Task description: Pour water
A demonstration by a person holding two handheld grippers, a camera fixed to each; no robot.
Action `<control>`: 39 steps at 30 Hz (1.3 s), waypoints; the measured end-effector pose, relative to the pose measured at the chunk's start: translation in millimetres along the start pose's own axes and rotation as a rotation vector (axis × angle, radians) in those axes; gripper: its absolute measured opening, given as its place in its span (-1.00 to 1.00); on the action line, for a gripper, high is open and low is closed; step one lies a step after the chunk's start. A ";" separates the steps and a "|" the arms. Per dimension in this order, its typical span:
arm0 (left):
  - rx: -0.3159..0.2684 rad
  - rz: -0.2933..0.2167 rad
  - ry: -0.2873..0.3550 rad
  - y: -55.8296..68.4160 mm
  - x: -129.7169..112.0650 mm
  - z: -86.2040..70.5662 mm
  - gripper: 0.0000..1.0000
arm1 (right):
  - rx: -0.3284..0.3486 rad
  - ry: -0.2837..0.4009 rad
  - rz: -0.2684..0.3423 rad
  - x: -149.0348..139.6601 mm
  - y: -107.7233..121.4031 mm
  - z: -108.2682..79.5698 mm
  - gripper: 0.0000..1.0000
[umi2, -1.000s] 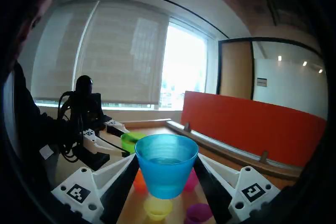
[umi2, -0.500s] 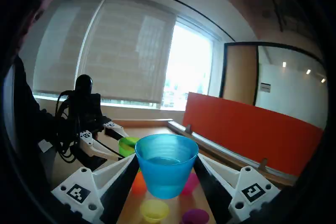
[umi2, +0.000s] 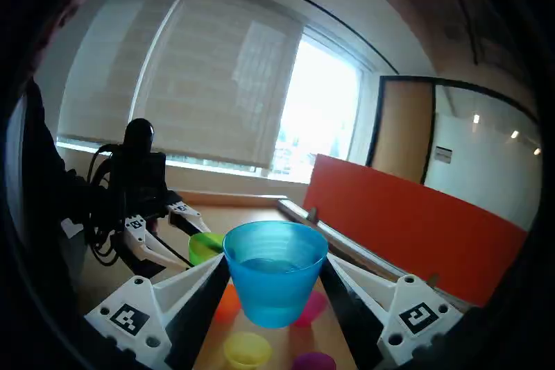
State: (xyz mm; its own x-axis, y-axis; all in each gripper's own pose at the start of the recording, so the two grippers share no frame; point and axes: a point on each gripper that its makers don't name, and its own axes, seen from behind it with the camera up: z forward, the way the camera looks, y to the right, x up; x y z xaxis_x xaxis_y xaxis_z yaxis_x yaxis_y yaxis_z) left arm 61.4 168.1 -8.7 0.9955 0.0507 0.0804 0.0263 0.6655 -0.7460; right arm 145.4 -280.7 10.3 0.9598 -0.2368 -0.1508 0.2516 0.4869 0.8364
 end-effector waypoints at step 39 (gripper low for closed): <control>-0.053 0.015 0.018 24.7 -3.5 -0.5 0.65 | 0.043 -0.038 -0.175 10.1 2.5 17.3 0.78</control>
State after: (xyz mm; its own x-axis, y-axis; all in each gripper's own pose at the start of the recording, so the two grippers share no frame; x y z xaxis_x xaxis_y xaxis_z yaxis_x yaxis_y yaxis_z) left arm 58.5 183.9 -27.7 0.9973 0.0466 0.0567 0.0152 0.6244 -0.7810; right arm 153.5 -296.4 19.9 0.8962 -0.3471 -0.2764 0.4079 0.3994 0.8211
